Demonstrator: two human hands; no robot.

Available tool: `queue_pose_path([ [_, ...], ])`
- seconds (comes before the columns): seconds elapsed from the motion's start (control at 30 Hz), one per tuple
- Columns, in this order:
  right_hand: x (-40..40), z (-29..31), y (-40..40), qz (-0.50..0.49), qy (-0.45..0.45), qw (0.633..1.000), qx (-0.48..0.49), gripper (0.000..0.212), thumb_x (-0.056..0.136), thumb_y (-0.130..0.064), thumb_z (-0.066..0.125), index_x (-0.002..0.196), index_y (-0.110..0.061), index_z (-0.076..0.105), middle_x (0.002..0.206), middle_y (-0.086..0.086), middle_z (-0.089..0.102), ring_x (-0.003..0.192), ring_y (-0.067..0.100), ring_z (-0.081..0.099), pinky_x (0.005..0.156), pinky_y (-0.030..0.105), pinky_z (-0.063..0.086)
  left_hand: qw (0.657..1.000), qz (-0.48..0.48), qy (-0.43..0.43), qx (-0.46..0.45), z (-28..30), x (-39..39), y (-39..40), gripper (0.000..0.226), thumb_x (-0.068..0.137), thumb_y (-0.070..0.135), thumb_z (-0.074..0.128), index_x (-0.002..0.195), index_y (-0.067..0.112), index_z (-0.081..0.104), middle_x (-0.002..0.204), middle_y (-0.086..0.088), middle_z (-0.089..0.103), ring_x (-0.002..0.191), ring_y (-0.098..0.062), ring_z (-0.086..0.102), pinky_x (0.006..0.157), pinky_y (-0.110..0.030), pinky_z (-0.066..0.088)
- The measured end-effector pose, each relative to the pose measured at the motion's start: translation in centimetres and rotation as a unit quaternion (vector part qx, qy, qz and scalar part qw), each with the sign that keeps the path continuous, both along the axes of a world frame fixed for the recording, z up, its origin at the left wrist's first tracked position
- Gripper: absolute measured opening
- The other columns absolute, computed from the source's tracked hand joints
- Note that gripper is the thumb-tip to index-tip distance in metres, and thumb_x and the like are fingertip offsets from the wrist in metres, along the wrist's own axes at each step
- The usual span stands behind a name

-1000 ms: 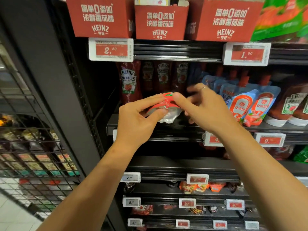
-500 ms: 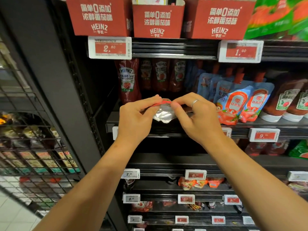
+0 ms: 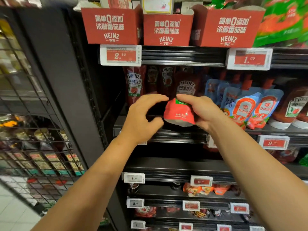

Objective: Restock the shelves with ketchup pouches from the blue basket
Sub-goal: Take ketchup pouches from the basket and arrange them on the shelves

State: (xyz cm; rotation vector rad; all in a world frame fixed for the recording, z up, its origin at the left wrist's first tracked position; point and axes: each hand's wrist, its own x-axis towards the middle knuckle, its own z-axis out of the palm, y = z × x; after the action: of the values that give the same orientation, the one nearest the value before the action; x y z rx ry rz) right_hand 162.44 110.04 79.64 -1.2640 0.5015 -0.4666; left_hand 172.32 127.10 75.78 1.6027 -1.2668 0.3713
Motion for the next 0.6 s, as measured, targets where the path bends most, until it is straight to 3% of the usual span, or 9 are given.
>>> queue_pose_path([
  [0.1,1.0,-0.3,-1.0,-0.06,0.049,0.994,-0.071,0.027,0.081,-0.006,0.079,0.102,0.0,0.062,0.086,0.013,0.073,0.067,0.019,0.072,0.067,0.037,0.061,0.968,0.198,0.144,0.056,0.4,3.5,-0.6,0.028,0.075,0.026,0.07,0.099,0.01,0.068,0.094,0.001,0.068,0.089,-0.015,0.065,0.08,-0.027,0.051],
  [0.13,1.3,-0.5,-1.3,-0.069,0.059,0.993,-0.075,0.032,0.081,-0.005,0.079,0.105,-0.001,0.058,0.09,0.014,0.072,0.069,0.02,0.072,0.066,0.037,0.061,0.95,0.247,0.172,0.088,0.5,4.8,-1.2,0.034,0.075,0.028,0.076,0.1,0.007,0.065,0.094,-0.005,0.068,0.09,-0.022,0.065,0.079,-0.03,0.052],
  [0.23,2.6,-1.2,-1.5,-0.073,0.061,0.992,-0.081,0.031,0.082,-0.003,0.077,0.105,-0.007,0.056,0.091,0.014,0.07,0.064,0.017,0.073,0.052,0.031,0.058,0.924,0.279,0.226,0.133,0.6,8.1,-3.3,0.093,0.069,0.038,0.087,0.144,0.011,0.039,0.136,-0.017,0.051,0.125,-0.034,0.052,0.104,-0.037,0.047],
  [0.33,3.9,-2.4,-1.7,-0.085,0.063,0.985,-0.138,0.03,0.082,-0.006,0.075,0.11,-0.008,0.064,0.083,0.006,0.072,0.061,0.015,0.071,0.046,0.024,0.053,0.915,0.313,0.224,0.121,0.0,9.8,-4.9,0.116,0.069,0.043,0.089,0.155,0.01,0.019,0.151,-0.023,0.033,0.136,-0.041,0.042,0.108,-0.041,0.041],
  [0.4,4.7,-3.0,-2.0,-0.092,0.031,0.979,-0.182,0.032,0.08,-0.009,0.078,0.109,-0.017,0.068,0.086,0.002,0.075,0.066,0.014,0.072,0.052,0.027,0.056,0.918,0.328,0.199,0.103,-0.8,10.6,-5.3,0.114,0.071,0.044,0.087,0.155,0.008,0.019,0.151,-0.023,0.034,0.136,-0.04,0.042,0.106,-0.041,0.041],
  [0.47,5.7,-3.4,-2.2,-0.078,-0.01,0.979,-0.187,0.036,0.08,-0.013,0.083,0.109,-0.025,0.067,0.1,-0.001,0.077,0.084,0.016,0.075,0.066,0.031,0.061,0.922,0.324,0.189,0.096,-1.4,11.2,-5.5,0.107,0.072,0.042,0.087,0.153,0.007,0.025,0.146,-0.023,0.043,0.131,-0.04,0.047,0.103,-0.04,0.043],
  [0.6,8.5,-4.1,-2.8,-0.077,-0.038,0.965,-0.246,0.033,0.087,-0.016,0.078,0.116,-0.02,0.062,0.115,0.006,0.073,0.103,0.02,0.07,0.092,0.04,0.058,0.929,0.309,0.183,0.093,-1.6,12.1,-5.7,0.1,0.074,0.038,0.087,0.151,0.006,0.031,0.142,-0.022,0.049,0.129,-0.039,0.049,0.101,-0.04,0.043],
])
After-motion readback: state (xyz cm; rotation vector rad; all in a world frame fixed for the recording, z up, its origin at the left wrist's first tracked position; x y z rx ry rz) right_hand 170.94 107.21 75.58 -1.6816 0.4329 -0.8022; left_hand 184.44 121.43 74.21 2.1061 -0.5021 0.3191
